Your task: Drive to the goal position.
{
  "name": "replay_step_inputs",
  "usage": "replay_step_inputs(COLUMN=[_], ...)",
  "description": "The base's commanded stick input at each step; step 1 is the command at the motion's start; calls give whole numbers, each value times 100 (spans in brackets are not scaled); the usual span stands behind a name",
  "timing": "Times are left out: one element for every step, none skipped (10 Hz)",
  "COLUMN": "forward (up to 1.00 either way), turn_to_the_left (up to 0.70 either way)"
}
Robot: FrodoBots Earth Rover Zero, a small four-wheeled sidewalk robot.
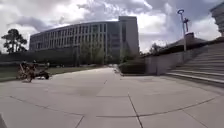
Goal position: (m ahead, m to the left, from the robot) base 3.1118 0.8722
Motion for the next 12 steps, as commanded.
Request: replay_step_inputs(forward=[100,100,100,100,100,100,100,100,100,100,100,100], turn_to_the_left=[0,-5,-11,-2,0,0,0,0,0,0,0,0])
